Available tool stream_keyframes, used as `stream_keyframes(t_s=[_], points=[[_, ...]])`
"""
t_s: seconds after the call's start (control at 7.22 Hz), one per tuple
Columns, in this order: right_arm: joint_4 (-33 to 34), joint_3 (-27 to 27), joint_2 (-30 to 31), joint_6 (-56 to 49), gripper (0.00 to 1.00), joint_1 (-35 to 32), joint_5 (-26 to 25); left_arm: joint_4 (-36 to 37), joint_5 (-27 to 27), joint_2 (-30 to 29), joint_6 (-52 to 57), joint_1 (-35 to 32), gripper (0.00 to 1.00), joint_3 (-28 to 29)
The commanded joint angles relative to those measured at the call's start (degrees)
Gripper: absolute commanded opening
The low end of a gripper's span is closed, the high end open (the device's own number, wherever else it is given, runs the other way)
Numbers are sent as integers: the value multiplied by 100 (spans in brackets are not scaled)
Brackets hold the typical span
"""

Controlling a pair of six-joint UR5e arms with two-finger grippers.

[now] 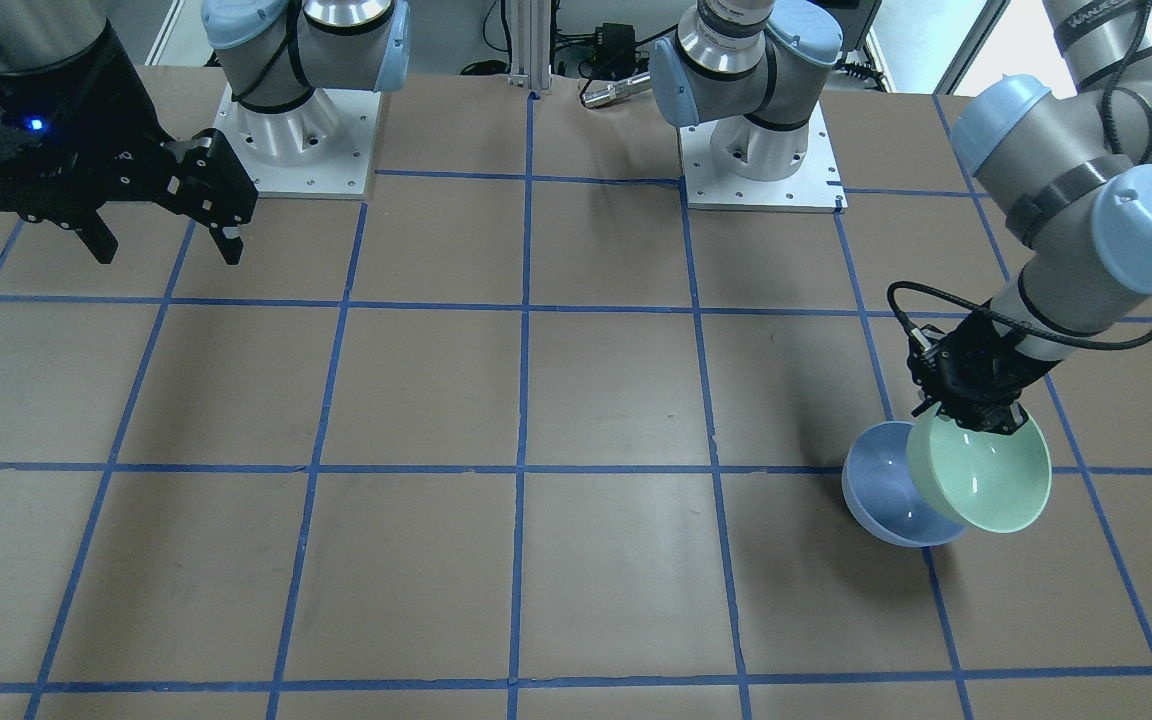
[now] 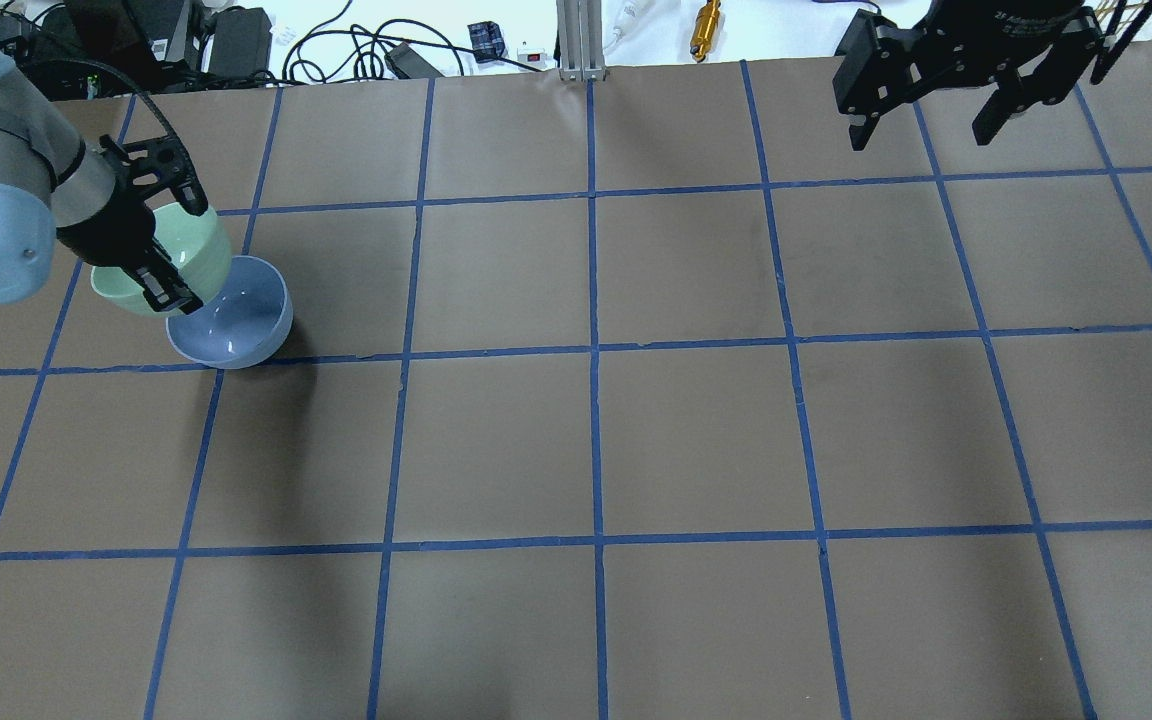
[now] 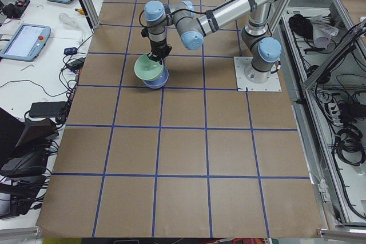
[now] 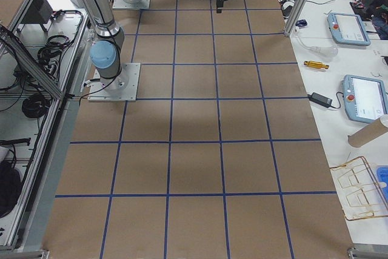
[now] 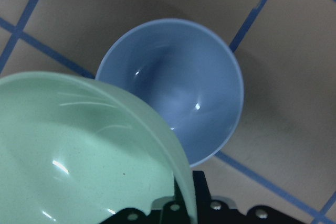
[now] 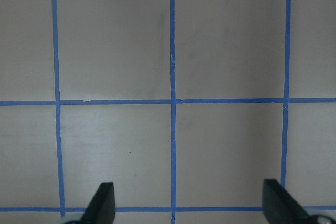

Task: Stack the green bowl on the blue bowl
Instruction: 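Lower the green bowl into the blue bowl and open the left gripper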

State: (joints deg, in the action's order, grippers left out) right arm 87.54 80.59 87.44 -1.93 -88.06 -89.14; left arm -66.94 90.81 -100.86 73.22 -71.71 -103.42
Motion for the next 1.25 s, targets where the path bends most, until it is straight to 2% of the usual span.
stream_keyframes(t_s=[0.0, 0.28, 0.42, 0.55, 0.83, 0.97, 1.11], points=[[0, 0, -7, 0, 100, 0, -7, 582, 42, -126, -98, -107, 0, -371], [0, 0, -7, 0, 100, 0, -7, 761, 60, -293, -62, -72, 2, -406], [0, 0, 1, 0, 100, 0, -7, 744, 60, -312, -71, -54, 72, -441], [0, 0, -7, -9, 100, 0, 2, 691, 60, -312, -88, -45, 94, -424], [0, 0, 1, 0, 100, 0, -7, 621, 69, -111, -176, -54, 97, -319], [0, 0, -7, 0, 100, 0, -7, 37, 69, 82, -246, -54, 97, 12], [0, 0, -7, 0, 100, 0, 2, -1004, 51, 380, -943, -89, 97, 555]])
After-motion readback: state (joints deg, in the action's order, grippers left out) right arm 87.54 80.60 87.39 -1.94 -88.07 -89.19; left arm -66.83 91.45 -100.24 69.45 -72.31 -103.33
